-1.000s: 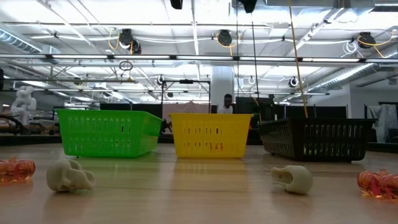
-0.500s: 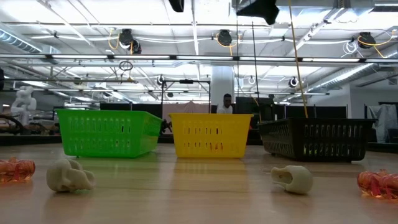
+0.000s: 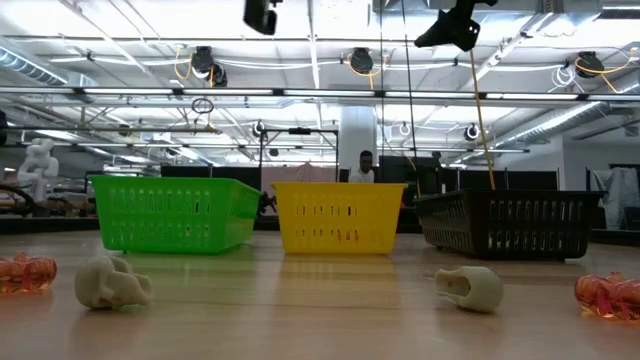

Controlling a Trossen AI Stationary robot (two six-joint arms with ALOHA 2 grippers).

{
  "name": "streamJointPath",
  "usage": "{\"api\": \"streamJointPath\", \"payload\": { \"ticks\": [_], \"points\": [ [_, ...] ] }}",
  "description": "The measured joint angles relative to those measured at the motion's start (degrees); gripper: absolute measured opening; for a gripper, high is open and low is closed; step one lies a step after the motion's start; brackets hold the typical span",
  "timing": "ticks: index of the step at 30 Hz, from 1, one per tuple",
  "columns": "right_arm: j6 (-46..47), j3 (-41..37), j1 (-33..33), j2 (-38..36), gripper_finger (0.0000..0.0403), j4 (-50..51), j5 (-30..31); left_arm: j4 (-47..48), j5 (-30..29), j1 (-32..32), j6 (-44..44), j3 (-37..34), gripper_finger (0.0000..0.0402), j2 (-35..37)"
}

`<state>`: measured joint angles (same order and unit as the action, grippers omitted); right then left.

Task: Sort Halloween decoration
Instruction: Put the white skull toy into the green basket

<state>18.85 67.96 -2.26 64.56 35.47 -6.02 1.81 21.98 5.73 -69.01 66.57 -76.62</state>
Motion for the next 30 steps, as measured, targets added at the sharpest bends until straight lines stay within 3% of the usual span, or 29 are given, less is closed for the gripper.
{"api": "streamJointPath", "payload": {
  "ticks": [6,13,18,30],
  "points": [
    [-0.26,0.02,0.00,-1.13,0.0352,1.92,0.07,20.22,-1.19,-0.87,8.71,0.06,0.0095,4.01],
    [-1.02,0.02,0.00,-0.71,0.0352,2.16,0.24,36.39,-10.52,-5.69,22.02,0.03,0.0096,4.06],
    [-1.40,0.02,0.00,-0.60,0.0352,2.16,0.31,39.86,-16.07,-8.83,32.12,0.01,0.0096,2.01],
    [-0.72,0.02,0.00,-0.60,0.0352,2.16,0.48,42.66,-19.54,-13.33,53.66,0.01,0.0096,-7.34]
  ]
}}
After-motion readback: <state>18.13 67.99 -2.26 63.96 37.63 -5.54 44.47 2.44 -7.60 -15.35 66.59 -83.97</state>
